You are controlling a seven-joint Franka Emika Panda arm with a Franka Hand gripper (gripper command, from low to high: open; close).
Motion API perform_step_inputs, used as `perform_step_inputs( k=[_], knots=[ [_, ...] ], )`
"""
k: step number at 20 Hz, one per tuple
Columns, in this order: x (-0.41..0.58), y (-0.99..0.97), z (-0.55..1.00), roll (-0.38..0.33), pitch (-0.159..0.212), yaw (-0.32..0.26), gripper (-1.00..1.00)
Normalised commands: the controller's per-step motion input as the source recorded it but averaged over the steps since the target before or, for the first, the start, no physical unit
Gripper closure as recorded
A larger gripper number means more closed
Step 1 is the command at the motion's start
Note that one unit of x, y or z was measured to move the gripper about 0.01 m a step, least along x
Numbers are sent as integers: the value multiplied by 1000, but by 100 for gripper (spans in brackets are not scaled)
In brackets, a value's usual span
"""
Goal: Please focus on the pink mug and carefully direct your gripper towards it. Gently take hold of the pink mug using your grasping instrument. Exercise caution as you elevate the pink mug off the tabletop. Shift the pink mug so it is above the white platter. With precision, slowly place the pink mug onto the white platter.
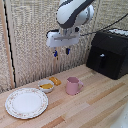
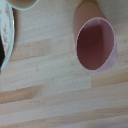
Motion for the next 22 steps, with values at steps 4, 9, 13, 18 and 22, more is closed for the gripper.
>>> perform_step_inputs(
  k=[4,9,13,18,22],
  knots=[
    [-274,-429,-51,39,22,0,-100],
    [-273,-550,-34,59,38,0,-100],
    [-180,-577,-94,47,22,0,-100],
    [-259,-474,-231,30,8,16,-100],
    [-184,-342,-314,15,0,37,-100]
  ],
)
